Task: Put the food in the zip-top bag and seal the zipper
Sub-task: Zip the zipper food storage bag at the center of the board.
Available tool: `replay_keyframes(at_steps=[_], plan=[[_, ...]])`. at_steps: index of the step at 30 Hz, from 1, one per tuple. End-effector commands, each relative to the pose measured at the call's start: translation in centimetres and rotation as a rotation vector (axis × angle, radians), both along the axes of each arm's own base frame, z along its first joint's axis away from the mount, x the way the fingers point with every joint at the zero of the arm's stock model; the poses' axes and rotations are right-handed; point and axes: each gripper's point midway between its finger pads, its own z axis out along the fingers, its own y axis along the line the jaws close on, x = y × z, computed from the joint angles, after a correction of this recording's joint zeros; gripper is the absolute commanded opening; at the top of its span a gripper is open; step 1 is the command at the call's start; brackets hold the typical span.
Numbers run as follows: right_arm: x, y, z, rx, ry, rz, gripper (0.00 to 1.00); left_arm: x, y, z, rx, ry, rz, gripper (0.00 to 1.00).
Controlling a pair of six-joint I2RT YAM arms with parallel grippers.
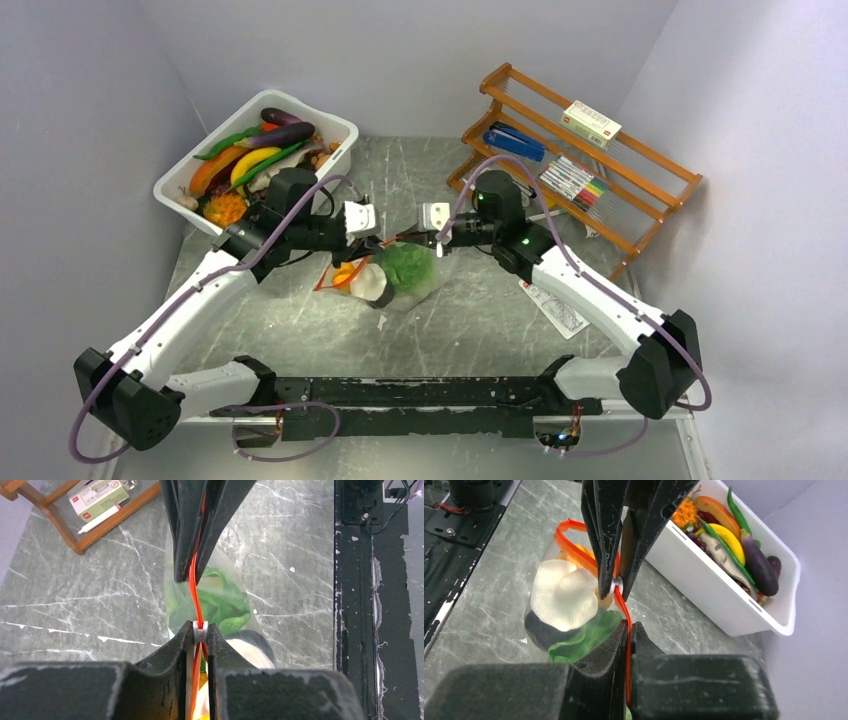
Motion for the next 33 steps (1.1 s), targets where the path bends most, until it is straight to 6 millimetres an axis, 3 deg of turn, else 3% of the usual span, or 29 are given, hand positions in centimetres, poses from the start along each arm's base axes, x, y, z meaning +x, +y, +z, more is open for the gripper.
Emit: replay_keyframes(at_steps=[1, 9, 21, 33], plan=[[1.3, -1.7, 3.7, 0.096, -0.085, -0.086, 0.00, -0.7, 0.8, 0.0, 0.006, 0.011, 0.015, 0.07], [2.4, -3.2, 4.7, 0.106, -0.116, -0.168, 0.00, -0.8, 1.2, 0.4, 0.011, 0.009, 0.035, 0.07], [4.5, -5.1, 3.1, 0.085, -0.079, -0.279, 0.00, -1.0, 2.3, 0.4, 0.034, 0.002, 0.074, 0.07], [5.2, -6.0, 3.2, 0.113, -0.053, -0.311, 0.00, -1.2, 3.1, -0.4, 0.056, 0.020, 0.100, 0.07]])
